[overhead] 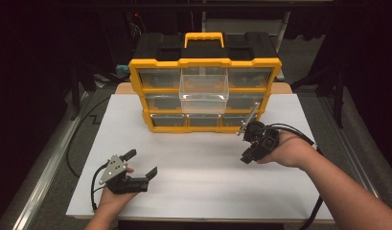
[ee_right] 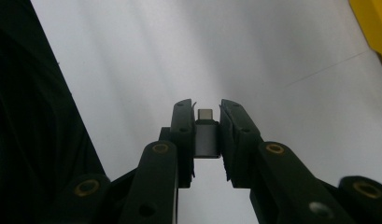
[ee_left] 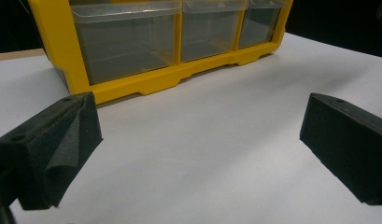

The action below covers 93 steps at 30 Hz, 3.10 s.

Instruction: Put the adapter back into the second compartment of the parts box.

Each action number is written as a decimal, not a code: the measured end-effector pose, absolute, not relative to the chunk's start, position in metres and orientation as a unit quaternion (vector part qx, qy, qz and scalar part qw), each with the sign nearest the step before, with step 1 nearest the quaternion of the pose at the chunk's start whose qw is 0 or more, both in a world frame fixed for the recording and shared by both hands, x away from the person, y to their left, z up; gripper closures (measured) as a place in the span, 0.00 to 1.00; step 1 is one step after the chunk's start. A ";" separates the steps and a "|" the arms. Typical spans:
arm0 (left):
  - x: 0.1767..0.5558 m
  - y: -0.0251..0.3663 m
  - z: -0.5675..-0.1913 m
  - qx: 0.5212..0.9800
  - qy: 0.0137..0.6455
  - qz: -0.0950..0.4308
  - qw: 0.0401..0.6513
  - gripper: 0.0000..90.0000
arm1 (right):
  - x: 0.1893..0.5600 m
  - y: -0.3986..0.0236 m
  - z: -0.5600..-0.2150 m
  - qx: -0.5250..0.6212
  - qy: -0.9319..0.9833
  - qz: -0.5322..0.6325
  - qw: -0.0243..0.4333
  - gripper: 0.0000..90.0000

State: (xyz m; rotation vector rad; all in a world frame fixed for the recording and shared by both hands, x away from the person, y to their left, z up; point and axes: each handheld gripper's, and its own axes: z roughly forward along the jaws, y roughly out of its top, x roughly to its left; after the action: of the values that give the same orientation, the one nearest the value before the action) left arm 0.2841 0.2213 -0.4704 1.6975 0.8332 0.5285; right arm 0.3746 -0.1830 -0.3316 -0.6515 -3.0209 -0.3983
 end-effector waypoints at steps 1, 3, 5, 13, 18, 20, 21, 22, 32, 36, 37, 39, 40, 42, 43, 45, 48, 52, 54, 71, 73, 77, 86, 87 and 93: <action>0.284 0.221 -0.470 0.720 0.351 0.224 0.555 0.00 | 0.375 -0.183 -0.329 -0.209 -0.969 -0.130 0.014 0.86; 0.284 0.221 -0.470 0.720 0.349 0.225 0.556 0.00 | 0.376 -0.183 -0.324 -0.207 -0.970 -0.130 0.014 0.86; 0.284 0.221 -0.470 0.719 0.351 0.224 0.556 0.00 | 0.376 -0.181 -0.319 -0.208 -0.970 -0.127 0.014 0.86; 0.284 0.221 -0.470 0.722 0.348 0.223 0.555 0.00 | 0.379 -0.178 -0.302 -0.198 -0.973 -0.121 0.017 0.86; 0.284 0.221 -0.470 0.722 0.348 0.222 0.556 0.00 | 0.379 -0.178 -0.291 -0.195 -0.973 -0.121 0.014 0.86; 0.283 0.220 -0.470 0.723 0.346 0.221 0.556 0.00 | 0.379 -0.178 -0.287 -0.199 -0.972 -0.121 0.014 0.86; 0.283 0.220 -0.470 0.722 0.346 0.221 0.557 0.00 | 0.379 -0.177 -0.285 -0.198 -0.973 -0.121 0.013 0.86; 0.283 0.220 -0.470 0.721 0.347 0.221 0.558 0.00 | 0.379 -0.177 -0.282 -0.198 -0.973 -0.121 0.012 0.86; 0.283 0.221 -0.470 0.722 0.346 0.223 0.555 0.00 | 0.380 -0.177 -0.261 -0.196 -0.973 -0.123 0.005 0.86; 0.283 0.221 -0.470 0.722 0.347 0.221 0.556 0.00 | 0.381 -0.176 -0.253 -0.194 -0.973 -0.123 0.003 0.86; 0.283 0.221 -0.470 0.723 0.346 0.221 0.555 0.00 | 0.381 -0.176 -0.251 -0.193 -0.973 -0.124 0.003 0.86; 0.283 0.222 -0.470 0.723 0.345 0.221 0.556 0.00 | 0.381 -0.175 -0.247 -0.192 -0.973 -0.125 0.003 0.86; 0.283 0.222 -0.470 0.723 0.345 0.220 0.557 0.00 | 0.381 -0.175 -0.245 -0.192 -0.973 -0.125 0.004 0.86; 0.283 0.221 -0.470 0.722 0.346 0.221 0.557 0.00 | 0.381 -0.174 -0.242 -0.194 -0.973 -0.128 0.008 0.86; 0.283 0.221 -0.470 0.724 0.345 0.220 0.555 0.00 | 0.381 -0.174 -0.240 -0.193 -0.973 -0.128 0.008 0.86; 0.283 0.221 -0.470 0.723 0.344 0.220 0.558 0.00 | 0.381 -0.174 -0.236 -0.193 -0.972 -0.130 0.009 0.86; 0.283 0.221 -0.470 0.723 0.345 0.220 0.557 0.00 | 0.381 -0.173 -0.231 -0.190 -0.973 -0.127 0.009 0.86; 0.283 0.221 -0.470 0.723 0.344 0.219 0.557 0.00 | 0.381 -0.172 -0.224 -0.190 -0.973 -0.131 0.008 0.86; 0.283 0.221 -0.470 0.722 0.346 0.220 0.557 0.00 | 0.381 -0.172 -0.220 -0.190 -0.973 -0.133 0.006 0.86; 0.283 0.221 -0.470 0.724 0.344 0.221 0.556 0.00 | 0.387 -0.167 -0.182 -0.190 -0.971 -0.144 -0.004 0.86; 0.282 0.221 -0.470 0.725 0.343 0.222 0.554 0.00 | 0.387 -0.167 -0.177 -0.192 -0.971 -0.143 -0.007 0.86; 0.283 0.221 -0.470 0.725 0.342 0.220 0.555 0.00 | 0.388 -0.166 -0.168 -0.193 -0.970 -0.146 -0.013 0.86; 0.282 0.221 -0.470 0.725 0.341 0.222 0.556 0.00 | 0.391 -0.164 -0.150 -0.190 -0.970 -0.149 -0.022 0.86; 0.282 0.221 -0.470 0.725 0.340 0.223 0.556 0.00 | 0.392 -0.163 -0.149 -0.189 -0.970 -0.150 -0.022 0.86; 0.282 0.221 -0.470 0.726 0.338 0.222 0.556 0.00 | 0.394 -0.158 -0.139 -0.187 -0.971 -0.147 -0.031 0.86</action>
State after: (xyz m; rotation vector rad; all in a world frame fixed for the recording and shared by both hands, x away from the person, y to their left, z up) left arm 0.2822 0.2211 -0.4697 1.7147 0.7988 0.5252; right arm 0.3942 -0.1579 -0.1389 -0.5990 -3.1118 -0.4720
